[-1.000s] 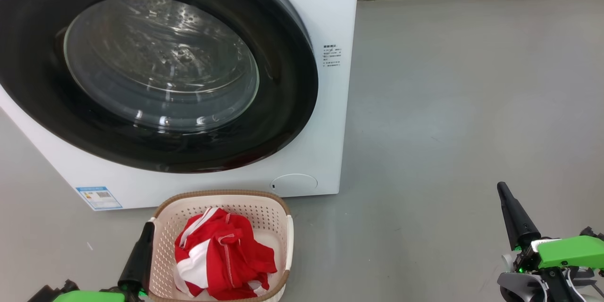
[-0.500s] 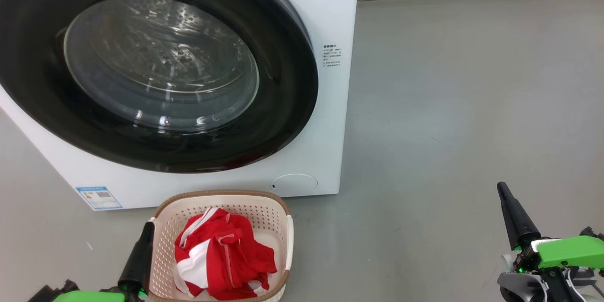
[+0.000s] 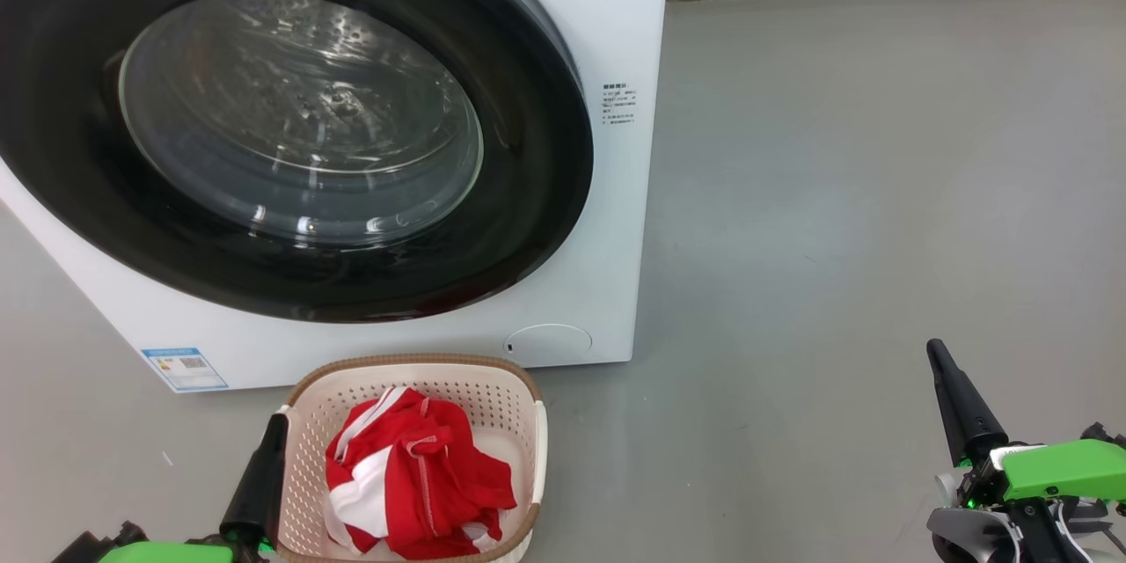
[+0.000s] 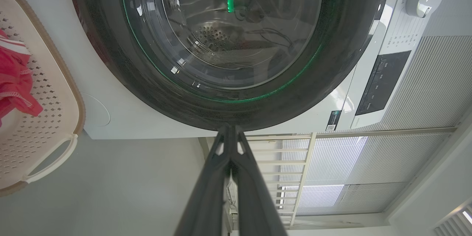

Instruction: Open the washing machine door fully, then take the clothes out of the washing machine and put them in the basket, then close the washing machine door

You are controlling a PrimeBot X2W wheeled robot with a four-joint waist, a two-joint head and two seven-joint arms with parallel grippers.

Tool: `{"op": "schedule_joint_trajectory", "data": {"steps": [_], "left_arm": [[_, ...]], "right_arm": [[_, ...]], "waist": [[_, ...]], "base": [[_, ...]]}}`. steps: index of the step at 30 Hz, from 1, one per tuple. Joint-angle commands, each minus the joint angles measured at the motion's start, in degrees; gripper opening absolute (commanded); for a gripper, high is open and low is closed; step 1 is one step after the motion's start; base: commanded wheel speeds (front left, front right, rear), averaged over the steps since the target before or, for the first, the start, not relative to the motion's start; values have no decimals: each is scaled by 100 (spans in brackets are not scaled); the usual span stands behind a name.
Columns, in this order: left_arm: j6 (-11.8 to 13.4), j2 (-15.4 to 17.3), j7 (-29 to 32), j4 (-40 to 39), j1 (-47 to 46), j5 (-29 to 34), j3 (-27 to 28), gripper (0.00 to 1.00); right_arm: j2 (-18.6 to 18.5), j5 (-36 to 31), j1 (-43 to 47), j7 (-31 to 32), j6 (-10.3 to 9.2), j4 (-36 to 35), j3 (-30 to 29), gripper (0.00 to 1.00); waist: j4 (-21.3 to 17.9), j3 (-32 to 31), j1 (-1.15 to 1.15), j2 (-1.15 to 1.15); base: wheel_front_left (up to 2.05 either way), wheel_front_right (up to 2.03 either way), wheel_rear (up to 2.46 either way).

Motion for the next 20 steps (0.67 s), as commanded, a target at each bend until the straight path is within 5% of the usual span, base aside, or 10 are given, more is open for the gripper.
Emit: {"op": "schedule_joint_trajectory", "data": {"steps": [1,20], "left_arm": [[-35,84,18,-149,-224,-41,151,0],[-35,84,18,-149,-224,-41,151,0]], "right_arm": [[-47,22,-241,35,3,-175,106,0],[-47,22,-241,35,3,-175,107,0]], "waist": [[0,0,0,0],[0,0,0,0]], "base": [[0,0,0],[0,0,0]]}}
